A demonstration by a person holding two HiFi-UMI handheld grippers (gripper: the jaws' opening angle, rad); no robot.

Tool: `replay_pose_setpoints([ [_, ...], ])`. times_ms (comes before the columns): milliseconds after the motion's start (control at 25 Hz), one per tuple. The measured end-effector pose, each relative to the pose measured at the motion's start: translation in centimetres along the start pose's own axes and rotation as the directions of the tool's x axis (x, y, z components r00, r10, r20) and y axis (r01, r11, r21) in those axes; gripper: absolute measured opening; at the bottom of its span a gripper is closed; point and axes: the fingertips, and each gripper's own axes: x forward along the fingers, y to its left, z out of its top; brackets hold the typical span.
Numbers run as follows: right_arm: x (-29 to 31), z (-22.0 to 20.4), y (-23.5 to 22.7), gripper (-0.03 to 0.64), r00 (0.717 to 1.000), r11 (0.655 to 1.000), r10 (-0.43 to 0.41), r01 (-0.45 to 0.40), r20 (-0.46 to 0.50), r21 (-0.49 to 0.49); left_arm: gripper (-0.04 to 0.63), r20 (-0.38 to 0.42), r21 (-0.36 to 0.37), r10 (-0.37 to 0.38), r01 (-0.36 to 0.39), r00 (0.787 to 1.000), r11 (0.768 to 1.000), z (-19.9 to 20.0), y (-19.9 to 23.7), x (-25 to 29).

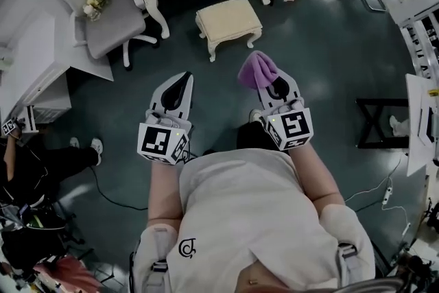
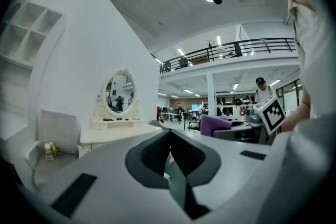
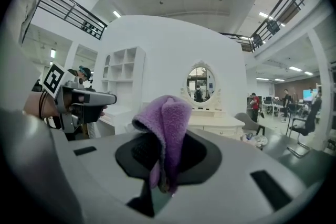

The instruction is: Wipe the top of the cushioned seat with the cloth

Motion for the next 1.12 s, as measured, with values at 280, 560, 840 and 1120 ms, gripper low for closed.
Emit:
replay_pose_setpoints([
  [280, 4.2, -0.1, -10.7, 0.075, 0.993, 0.993, 0.116, -0.116, -0.008, 0.008, 0.013, 0.008, 0.029, 0.093, -0.094, 0.996, 0.995, 1.1, -2.6, 10.1],
  [560, 8.3, -1.1, -17.0, 0.075, 0.981, 0.982, 0.188, -0.188, -0.052, 0.005, 0.014, -0.009, 0.007, 0.172, -0.172, 0.985, 0.985, 0.9, -2.5, 16.4],
  [840, 15.0, -3.8, -18.2, 0.076, 0.957, 0.967, 0.256, -0.255, -0.133, 0.026, 0.013, -0.092, -0.044, 0.211, -0.216, 0.973, 0.975, -2.3, 1.4, 20.7],
  [1120, 25.7, -5.7, -17.9, 0.077, 0.931, 0.954, 0.299, -0.299, -0.208, 0.036, 0.014, -0.115, -0.099, 0.193, -0.205, 0.974, 0.974, -5.2, 9.4, 26.6],
])
